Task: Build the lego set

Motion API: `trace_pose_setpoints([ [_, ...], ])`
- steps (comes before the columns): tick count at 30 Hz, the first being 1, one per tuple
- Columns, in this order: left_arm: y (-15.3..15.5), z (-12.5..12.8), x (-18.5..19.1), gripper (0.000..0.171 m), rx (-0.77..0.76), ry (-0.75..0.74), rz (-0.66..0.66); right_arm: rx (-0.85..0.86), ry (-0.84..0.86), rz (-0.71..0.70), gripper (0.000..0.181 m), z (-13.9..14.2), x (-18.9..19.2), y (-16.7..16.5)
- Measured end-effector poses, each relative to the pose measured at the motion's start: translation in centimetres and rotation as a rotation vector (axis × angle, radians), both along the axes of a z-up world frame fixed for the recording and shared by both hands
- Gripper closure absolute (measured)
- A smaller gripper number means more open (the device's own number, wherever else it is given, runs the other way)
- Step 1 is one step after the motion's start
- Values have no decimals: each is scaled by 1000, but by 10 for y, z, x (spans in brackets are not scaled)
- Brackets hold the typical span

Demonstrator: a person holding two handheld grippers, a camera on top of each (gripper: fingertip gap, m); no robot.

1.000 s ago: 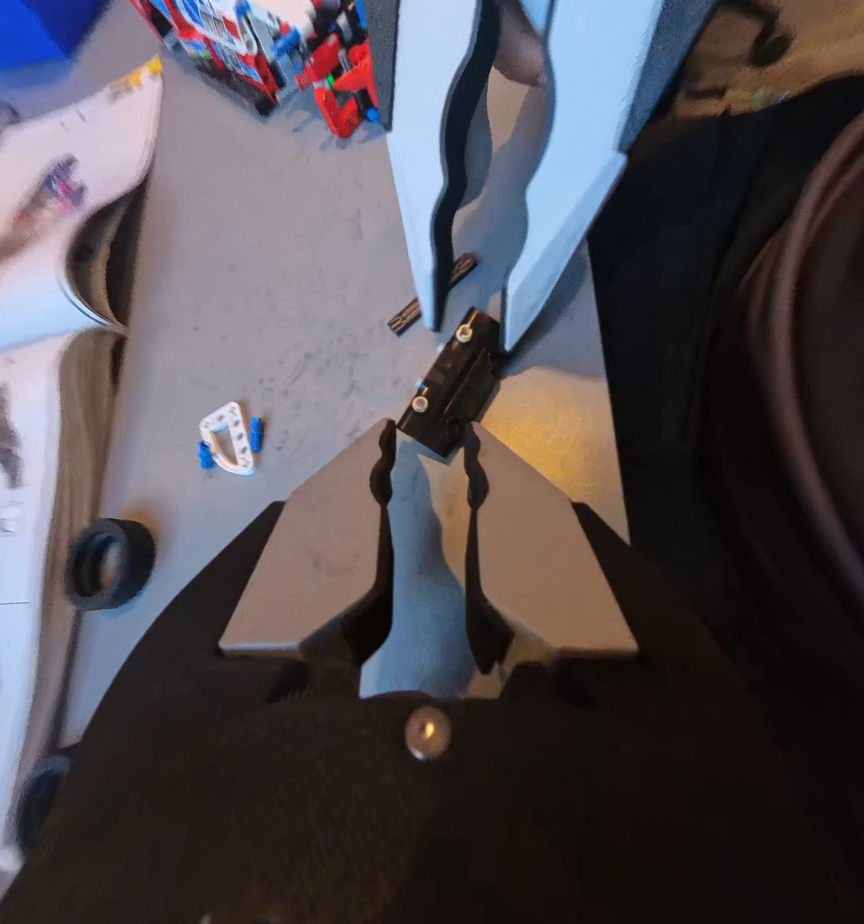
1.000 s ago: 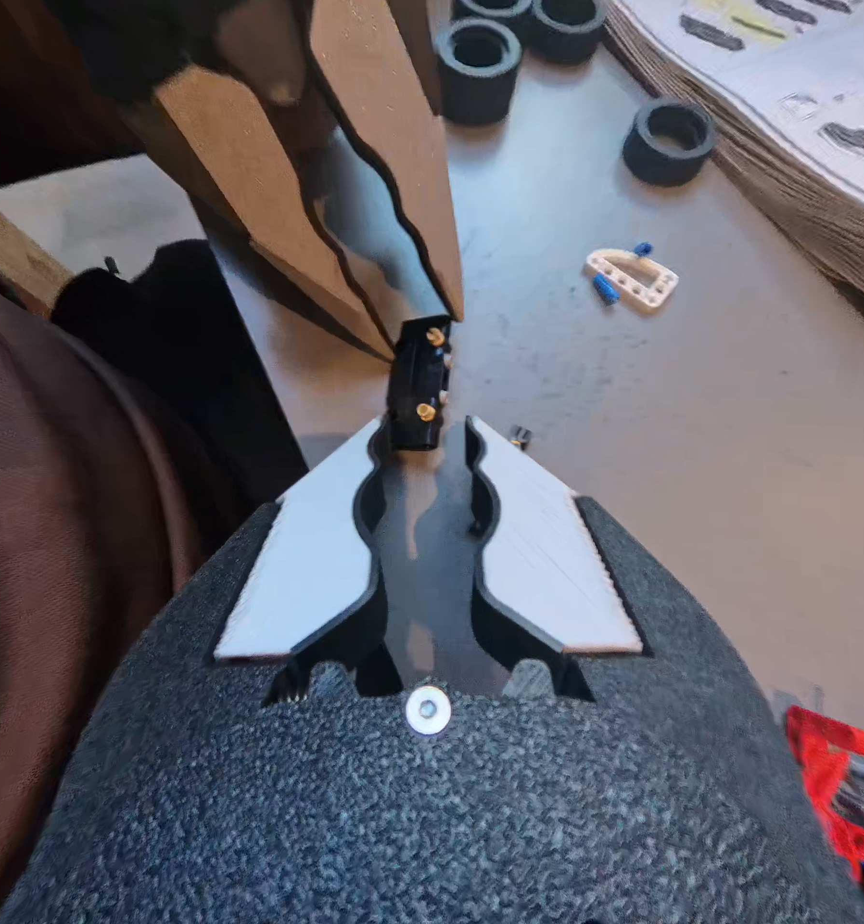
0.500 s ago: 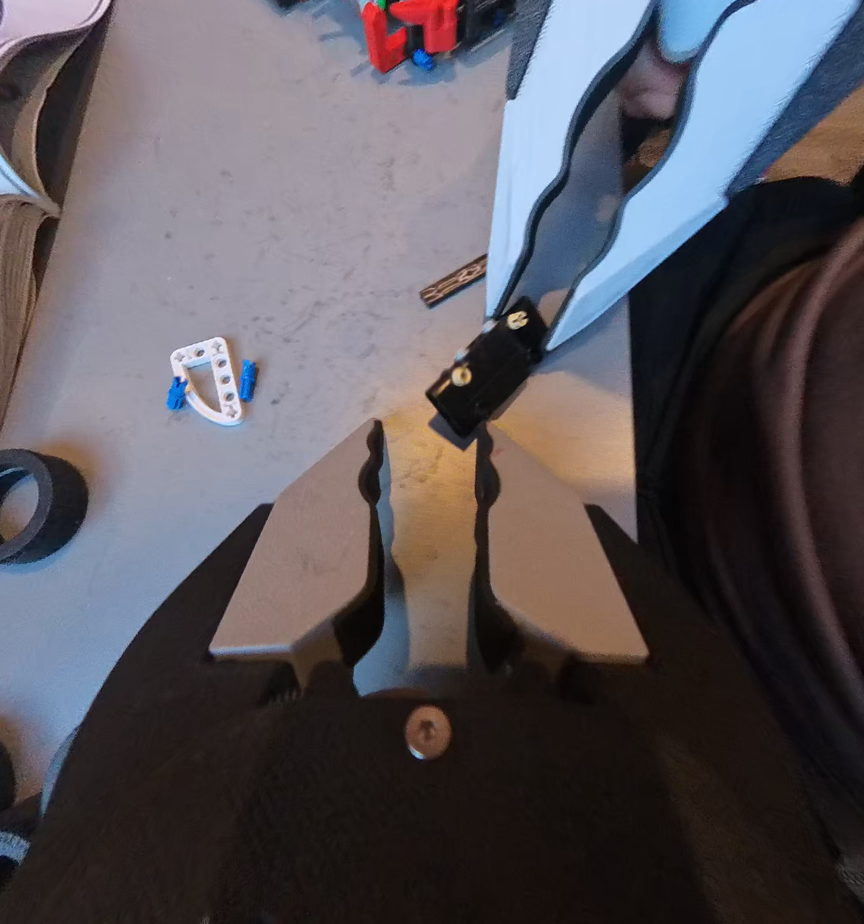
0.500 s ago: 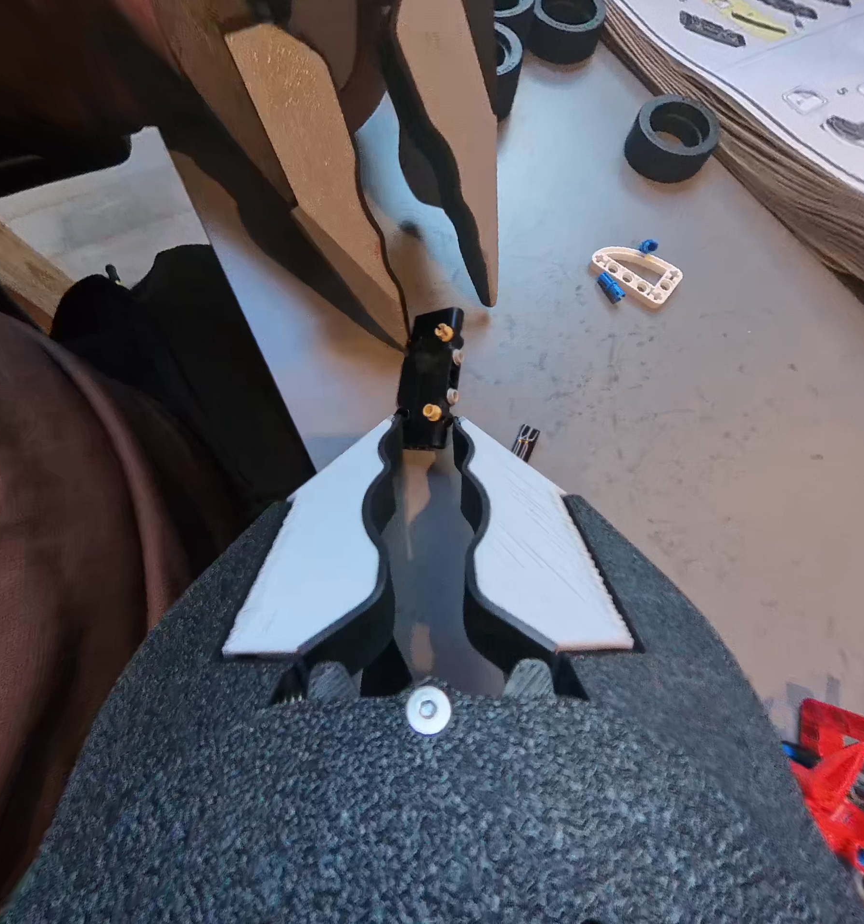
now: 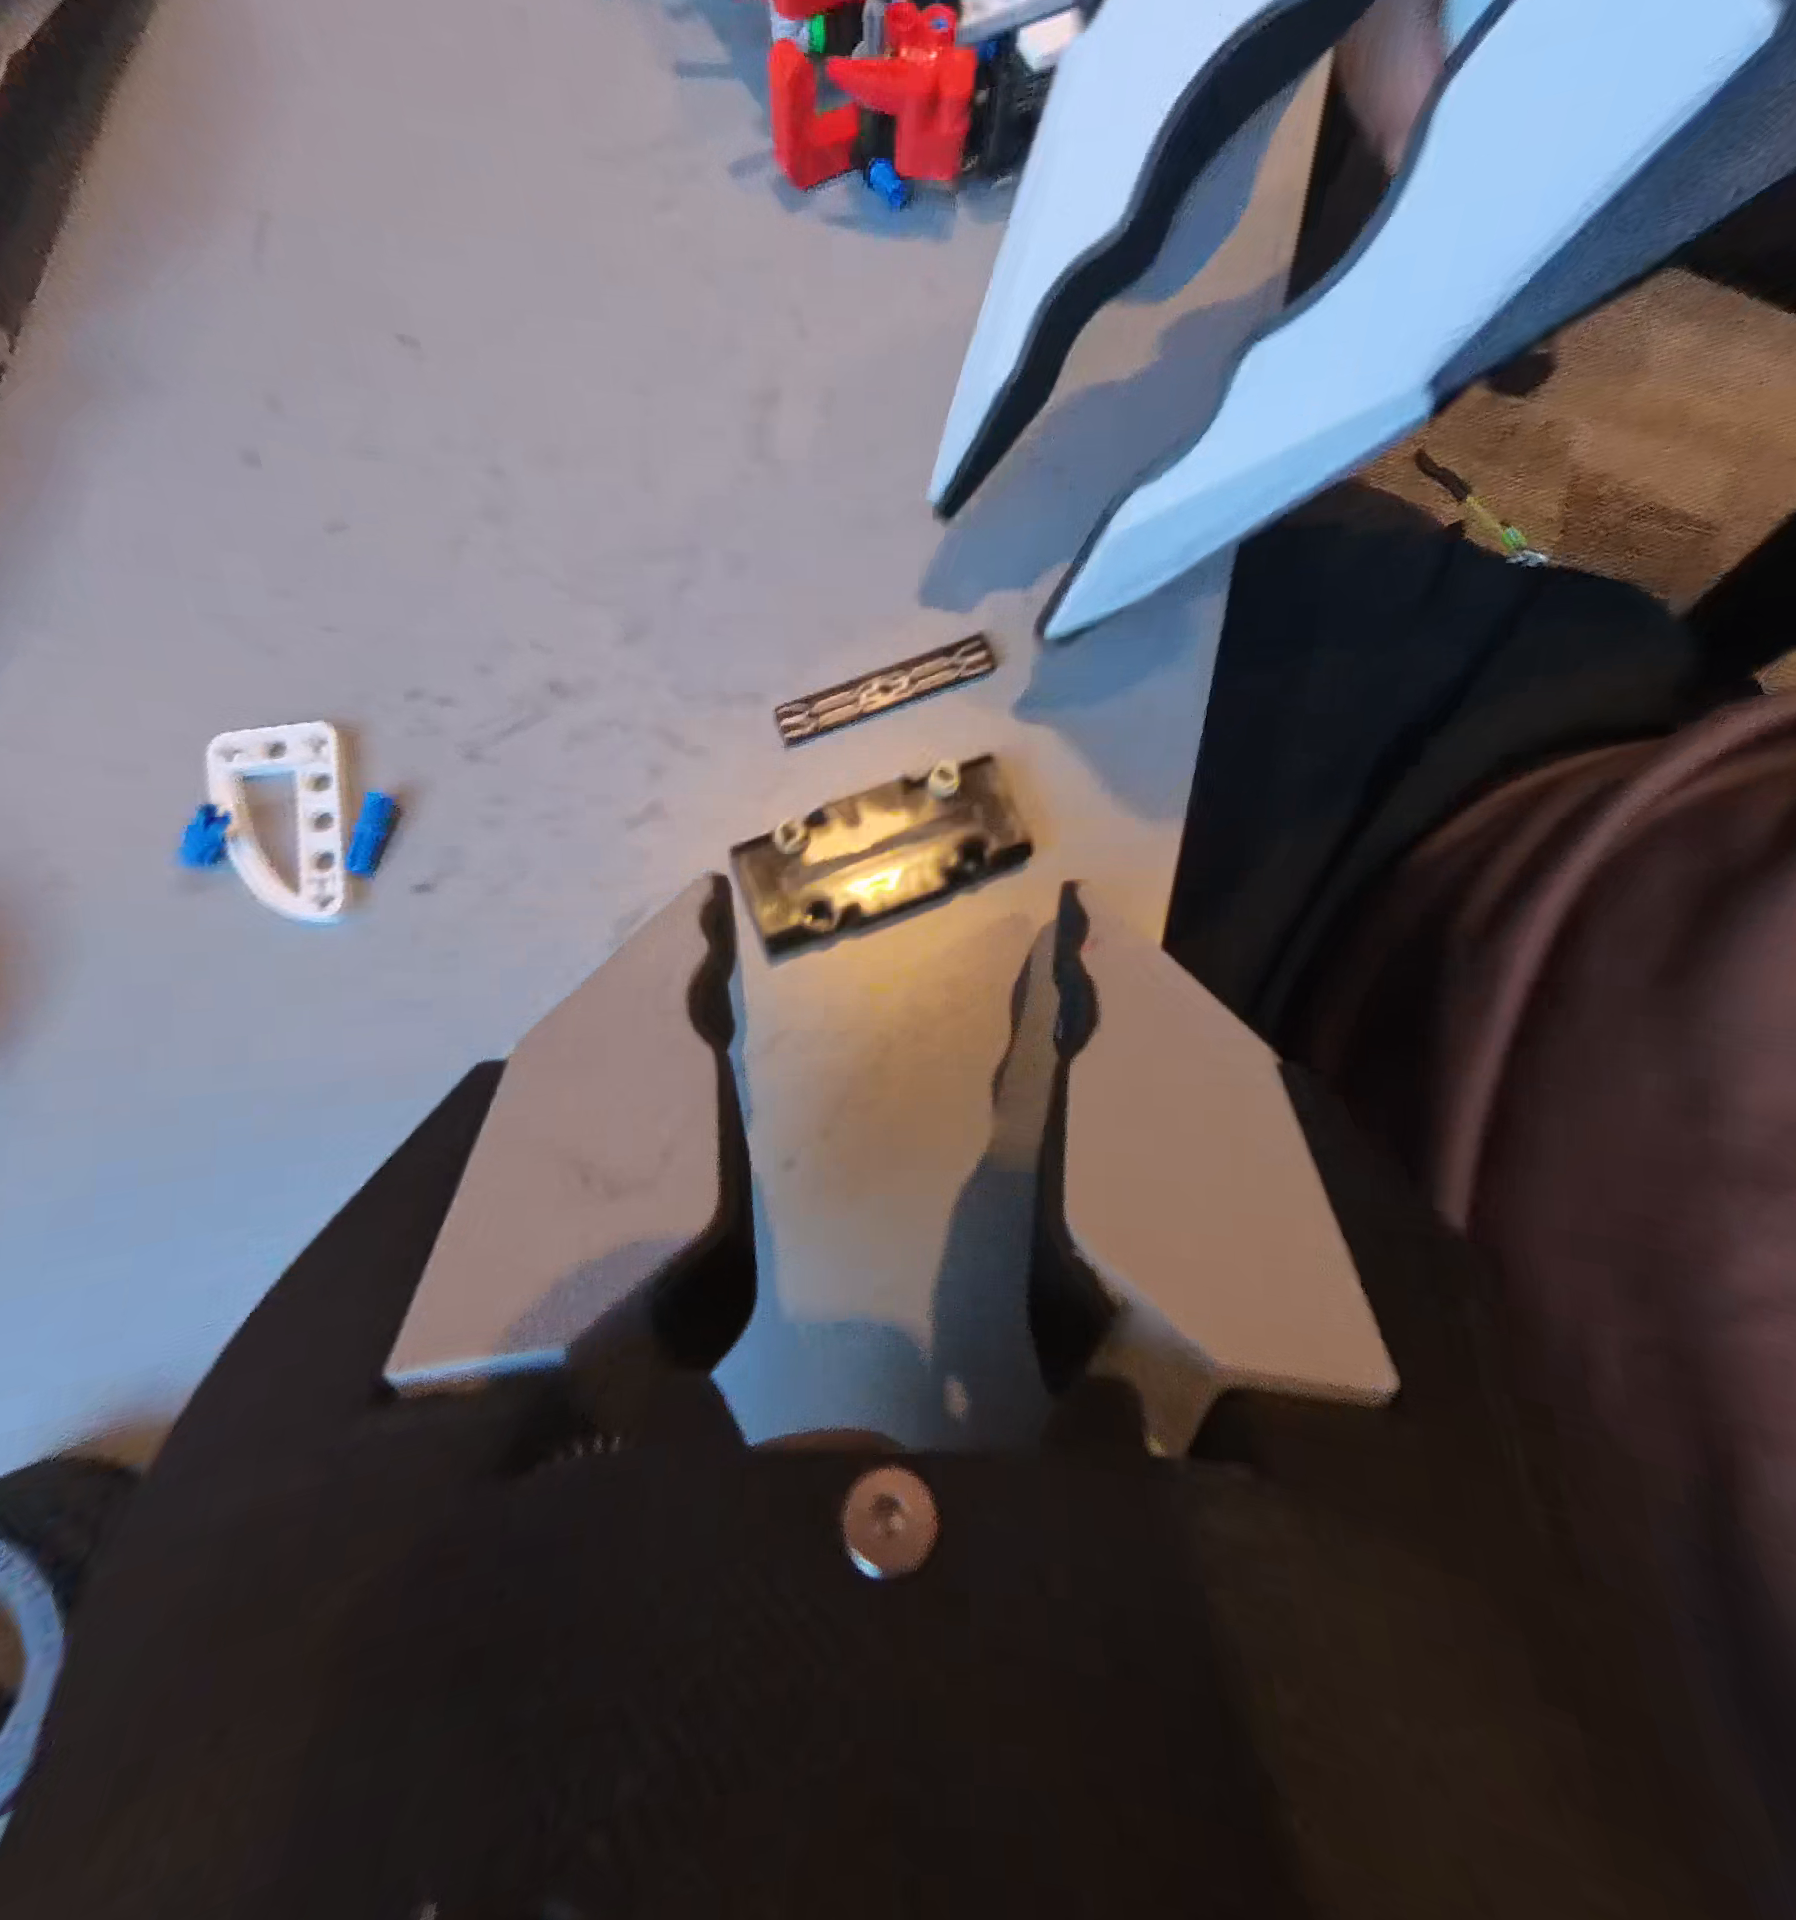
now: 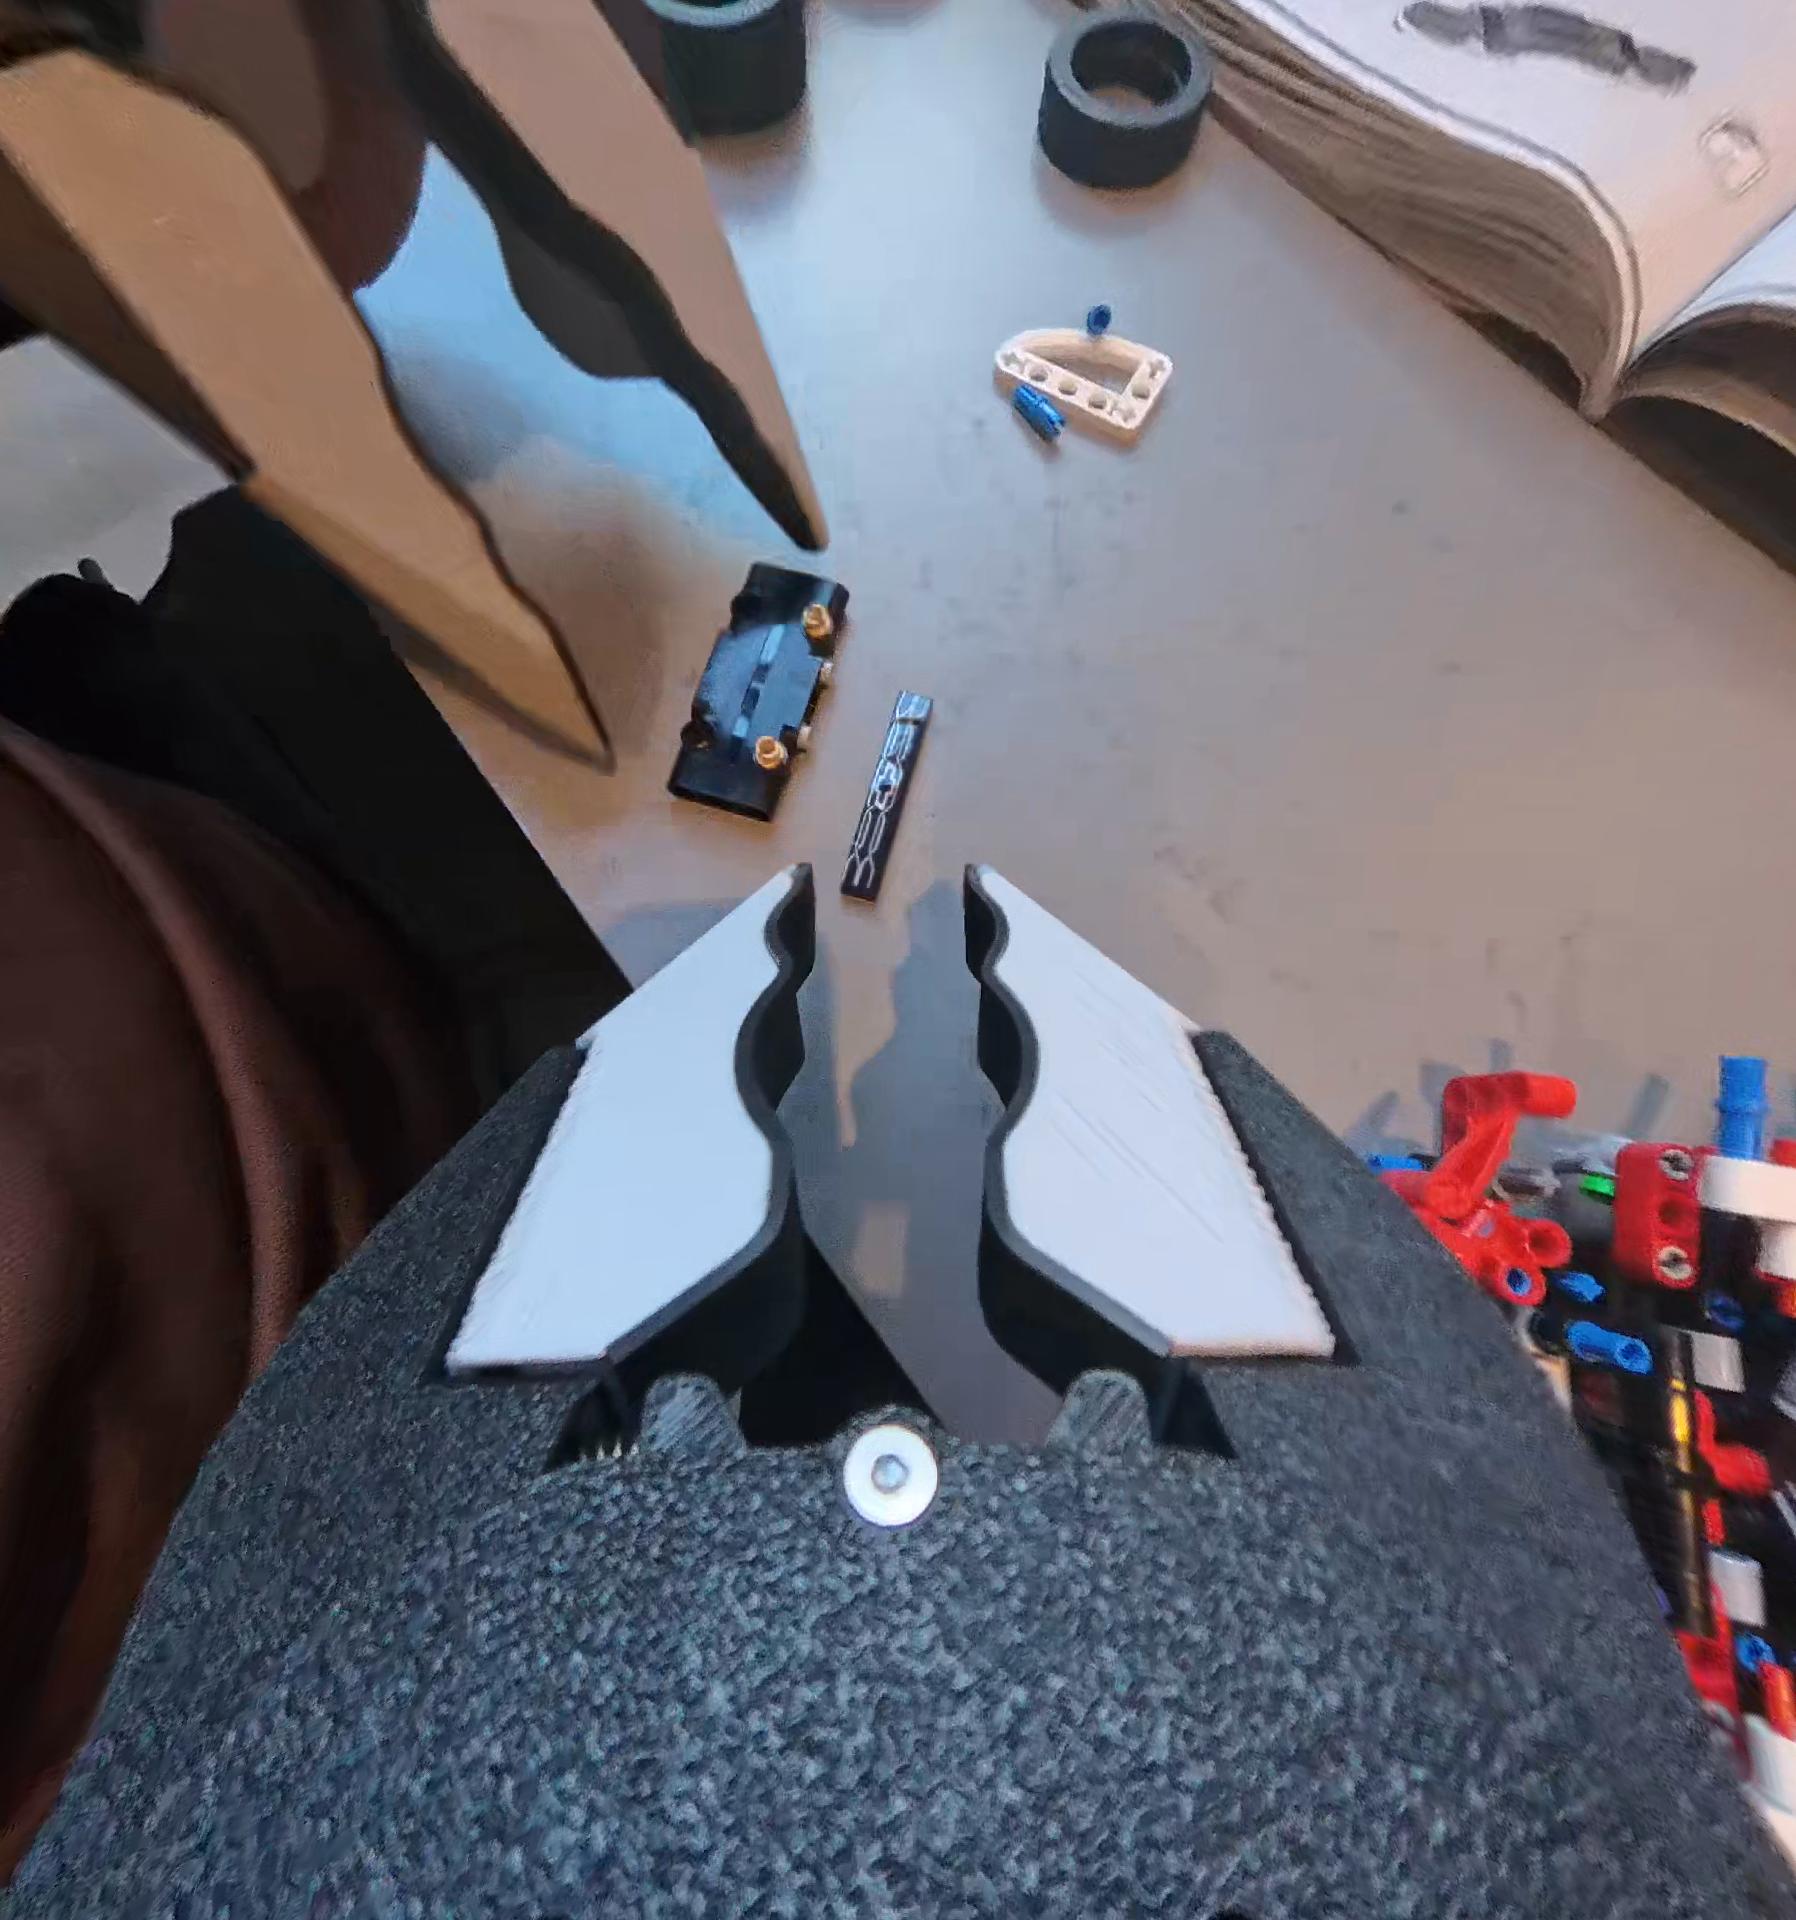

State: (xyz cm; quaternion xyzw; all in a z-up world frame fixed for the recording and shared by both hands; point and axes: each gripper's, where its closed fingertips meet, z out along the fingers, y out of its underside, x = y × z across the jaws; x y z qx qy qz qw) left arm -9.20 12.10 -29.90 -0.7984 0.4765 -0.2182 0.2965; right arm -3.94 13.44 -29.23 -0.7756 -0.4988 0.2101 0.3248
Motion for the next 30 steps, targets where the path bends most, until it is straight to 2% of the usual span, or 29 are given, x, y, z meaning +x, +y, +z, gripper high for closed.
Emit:
trace_pose_setpoints([
  [4,8,-9,6,108,62,84,56,2,-50,15,159,-15,-4,0],
  [8,7,-10,9,111,44,91,-28,1,-34,52,171,-17,-12,-4],
  [9,6,-10,8,111,37,94,-87,8,-34,59,172,-17,-13,-5],
  [13,-2,-9,-7,112,55,72,-463,12,-26,86,174,-16,-12,-8],
  [15,0,-9,-18,111,62,85,-564,47,-25,130,174,-14,-13,-13],
  [16,6,-9,-24,109,65,114,-558,84,-31,150,174,-12,-12,-14],
  [18,9,-4,-29,93,20,139,-486,168,-62,189,173,-9,-11,-16],
  [21,1,-1,-27,80,-85,151,-309,297,-94,238,173,-4,-9,-16],
  [23,11,-7,-33,81,-6,239,-183,339,-103,257,173,-4,-8,-15],
  [24,20,-9,-37,89,32,279,-111,339,-103,255,173,-5,-8,-14],
  [25,23,-8,-37,87,35,274,-55,325,-105,250,173,-7,-8,-14],
  [26,25,-7,-36,93,19,256,0,314,-105,244,173,-8,-7,-13],
  [27,26,-7,-37,95,-1,249,42,313,-103,240,173,-8,-7,-13],
  [29,26,-8,-37,87,-22,236,88,318,-105,238,173,-8,-6,-13],
  [30,24,-9,-36,95,-31,235,78,320,-106,236,173,-8,-5,-13],
])
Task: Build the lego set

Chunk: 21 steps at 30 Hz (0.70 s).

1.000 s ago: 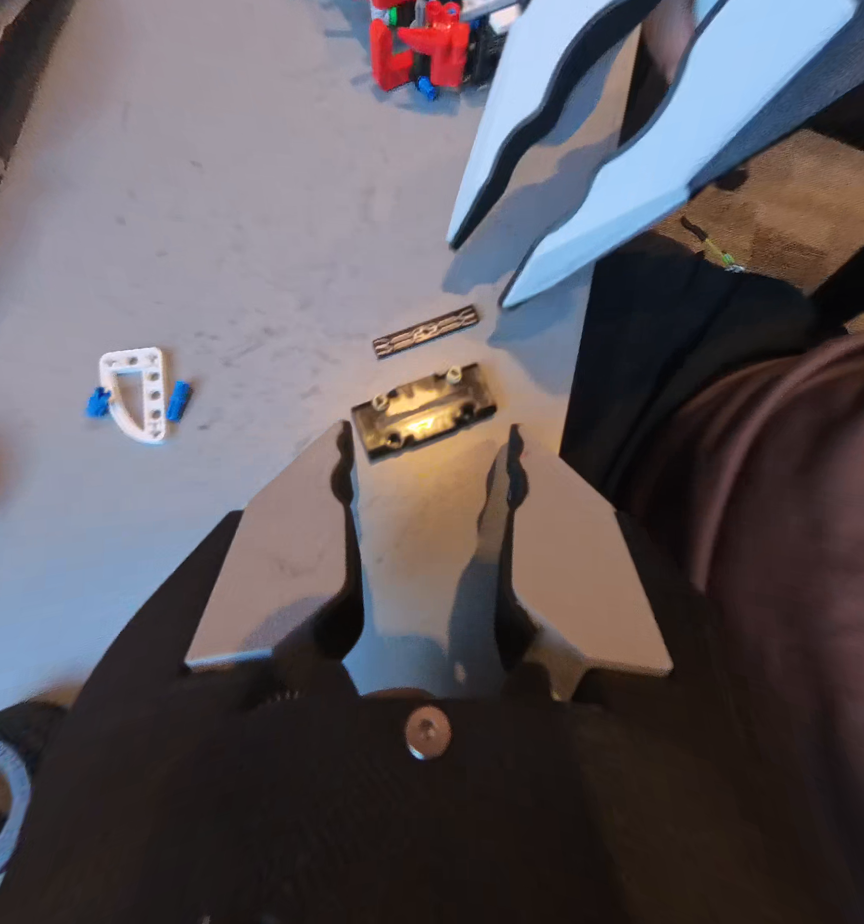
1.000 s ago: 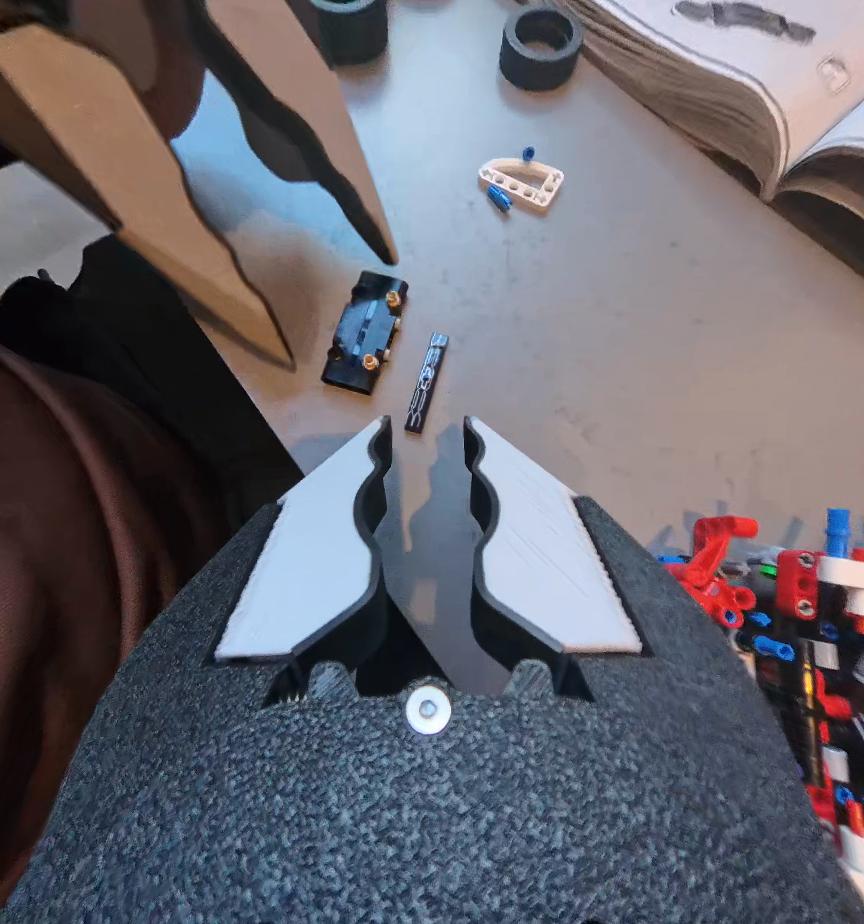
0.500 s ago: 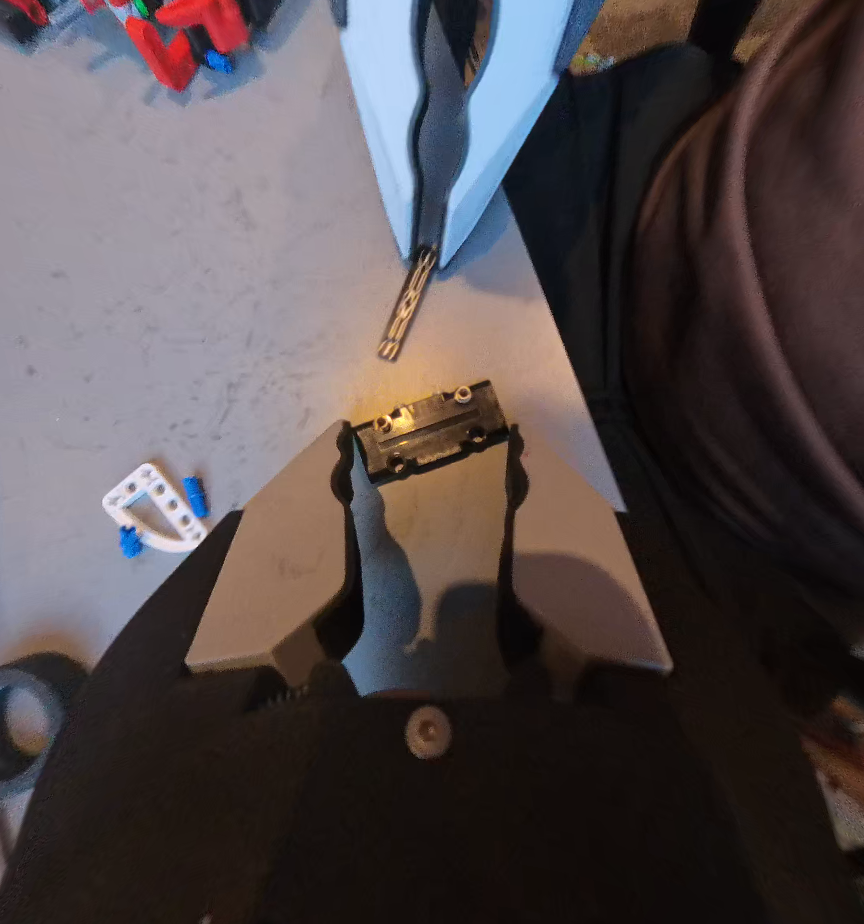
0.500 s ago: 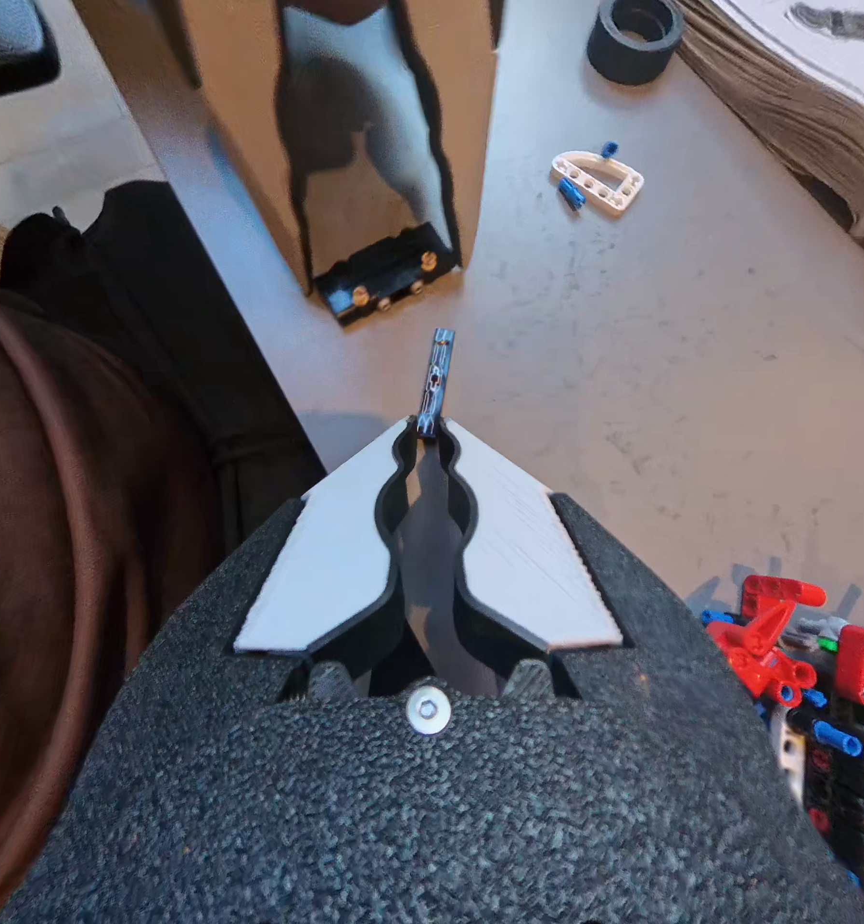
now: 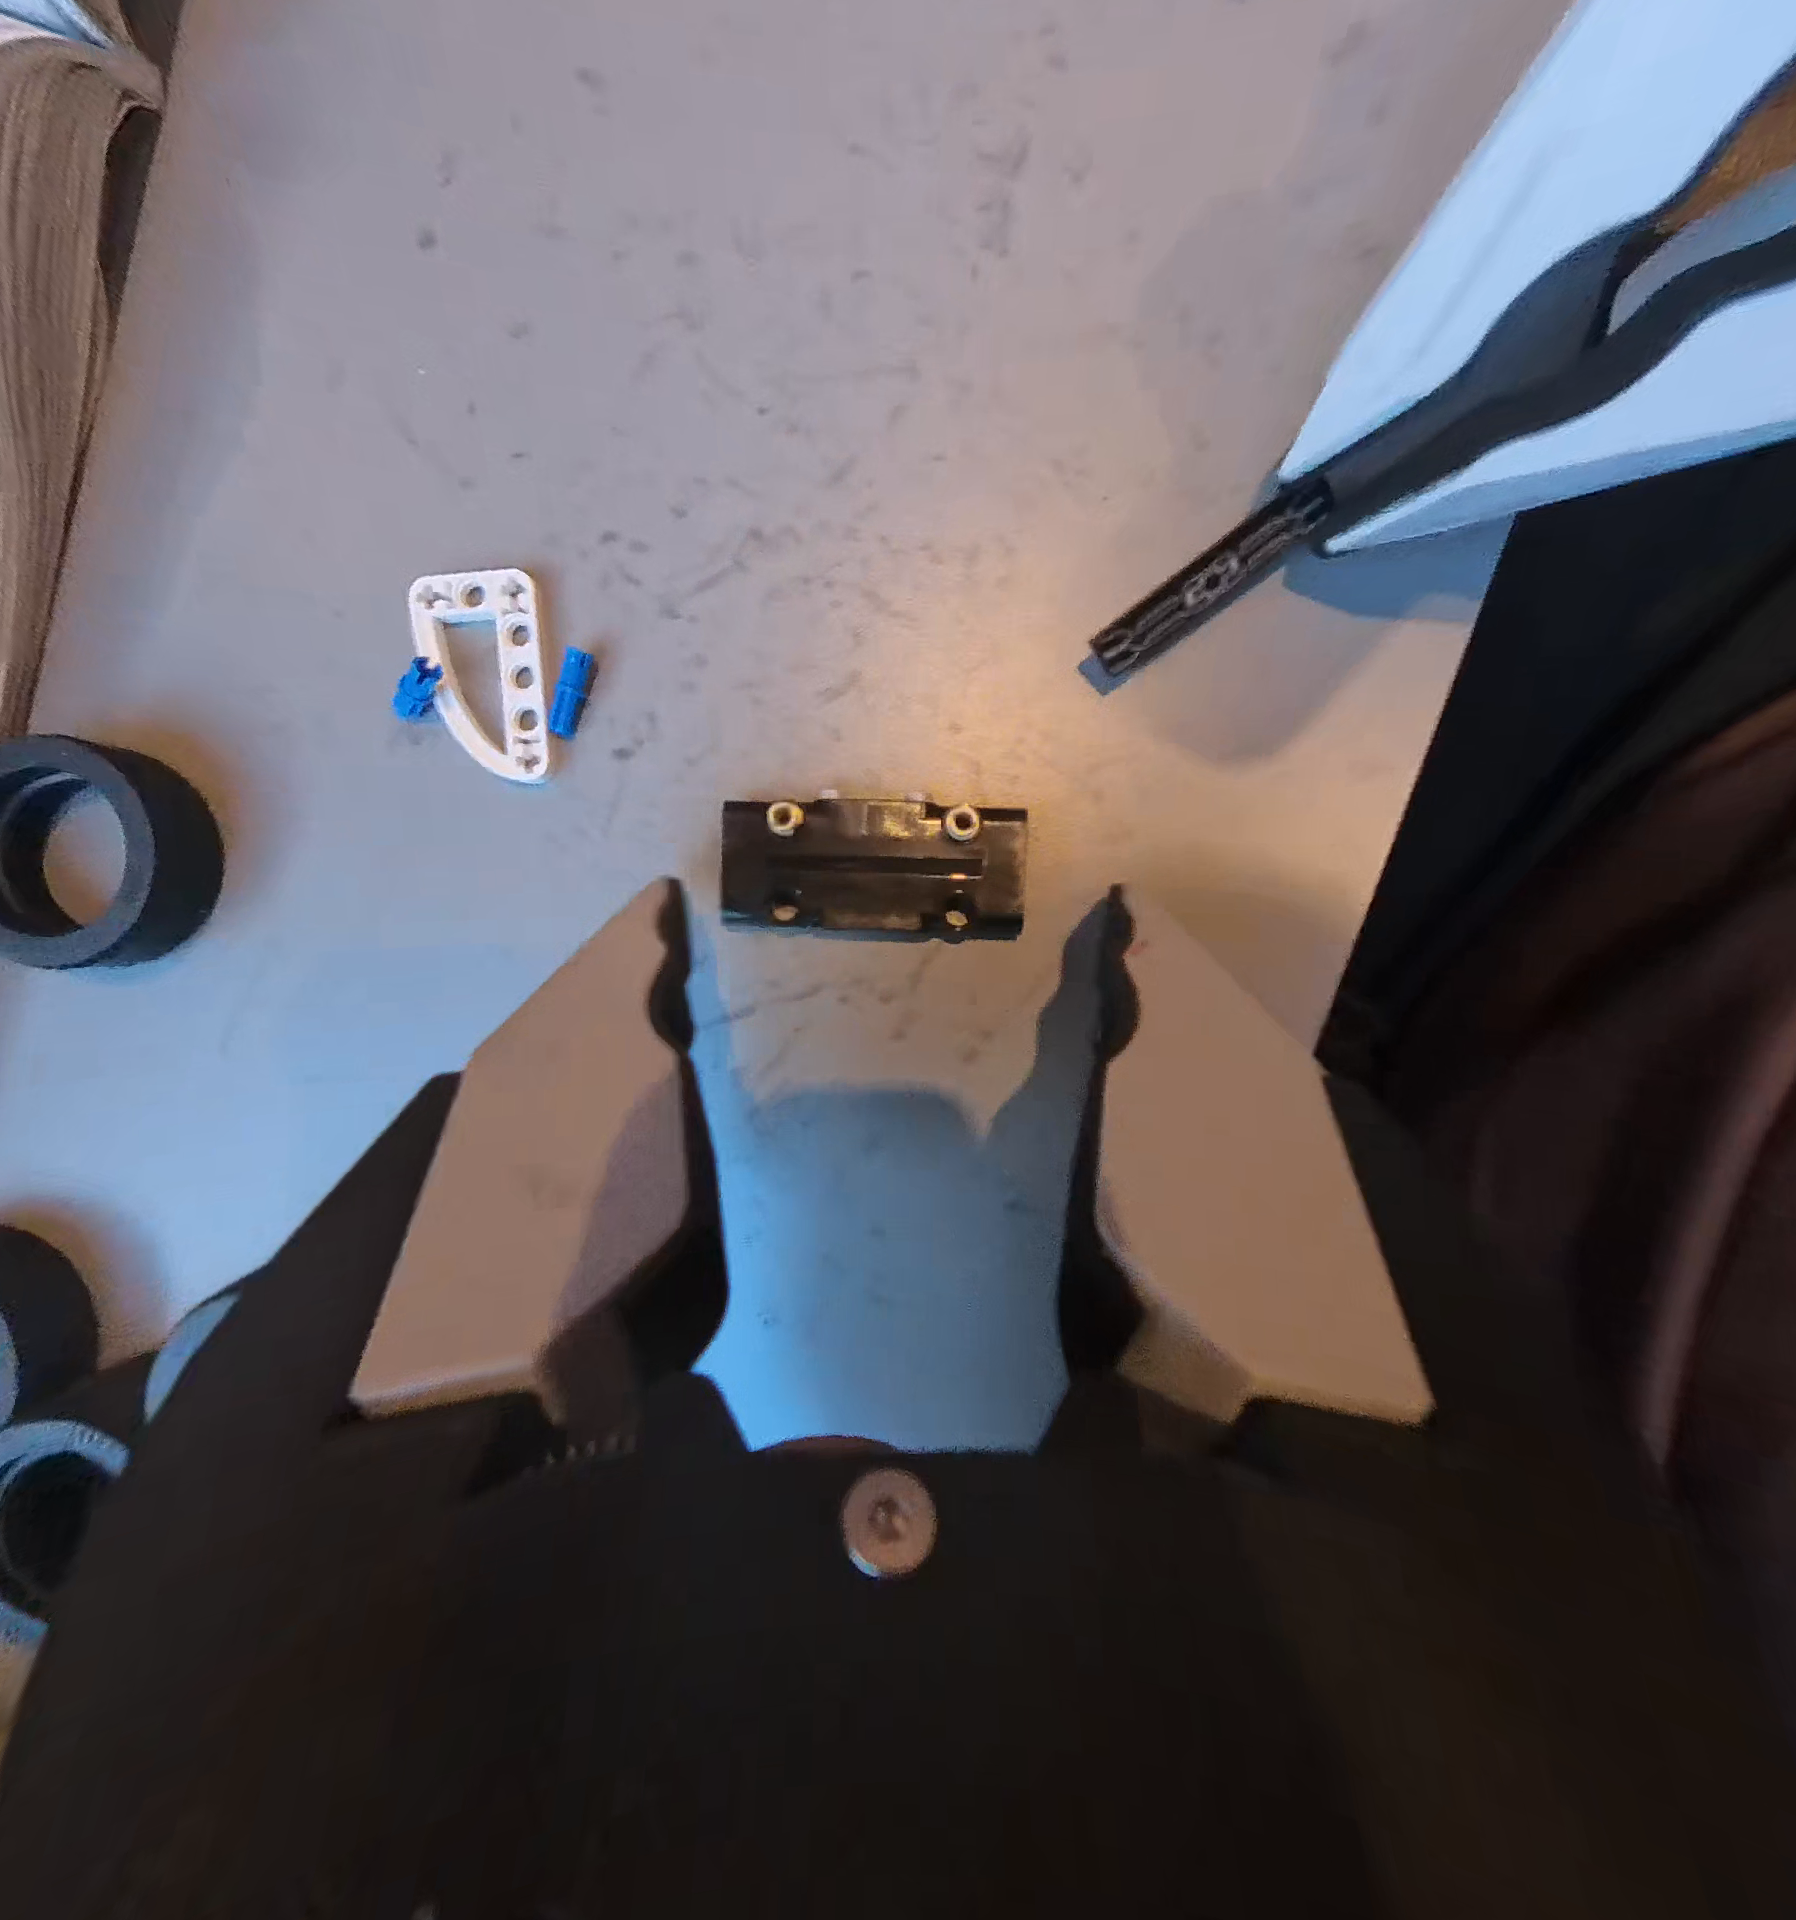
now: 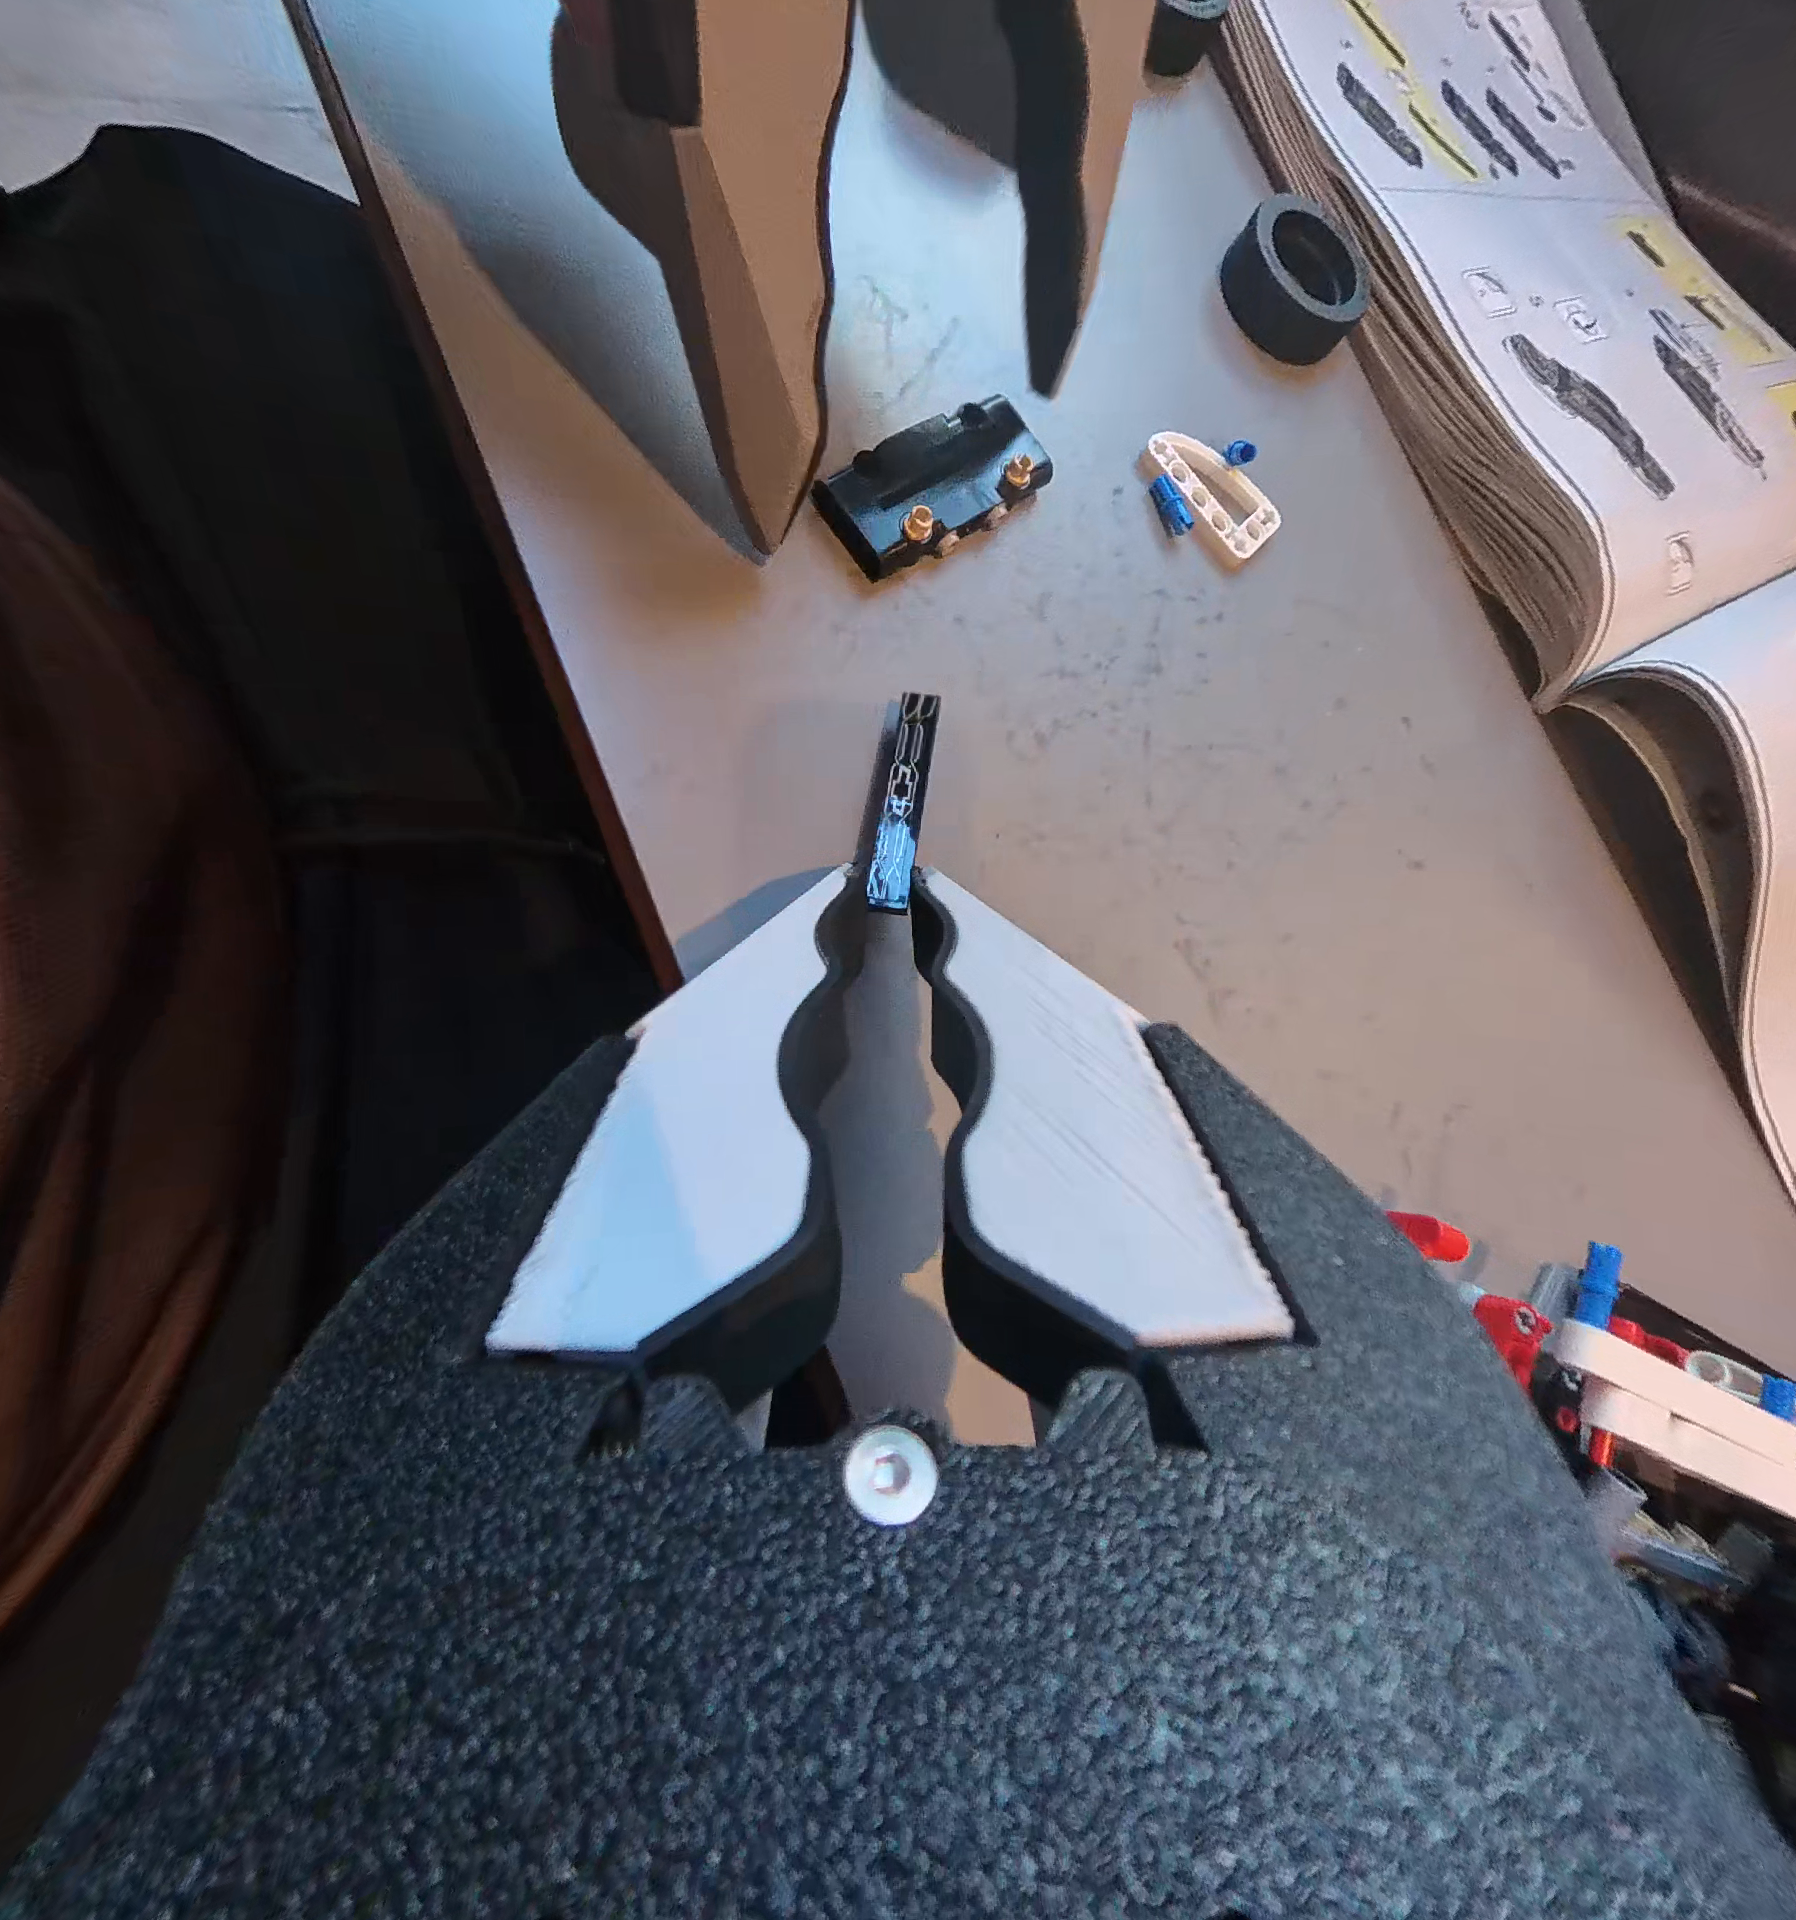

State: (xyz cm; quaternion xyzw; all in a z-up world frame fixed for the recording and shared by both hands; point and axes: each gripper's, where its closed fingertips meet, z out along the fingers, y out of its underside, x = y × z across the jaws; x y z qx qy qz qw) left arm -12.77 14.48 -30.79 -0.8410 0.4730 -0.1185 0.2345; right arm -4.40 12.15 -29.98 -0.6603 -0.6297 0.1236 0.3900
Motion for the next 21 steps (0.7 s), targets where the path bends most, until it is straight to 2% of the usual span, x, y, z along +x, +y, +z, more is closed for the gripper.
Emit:
trace_pose_setpoints([
  [2,-4,-2,6,110,-26,-10,-72,-6,14,0,173,2,1,0],
  [5,1,-2,5,115,-56,47,-247,-27,50,24,173,7,1,-3],
  [8,-3,-3,6,115,-66,124,-584,-3,86,85,173,16,1,-11],
  [11,-25,-2,14,115,-46,103,-961,86,80,130,173,24,-1,-17],
  [14,-38,-2,14,115,-33,170,-1160,228,47,153,173,27,-6,-20],
  [17,-38,-3,13,113,-8,260,-1223,353,15,175,173,28,-10,-21],
  [20,-32,0,11,113,7,258,-1171,395,0,187,173,26,-12,-21],
  [21,-31,2,13,105,14,220,-1129,401,-3,185,173,25,-12,-20],
])
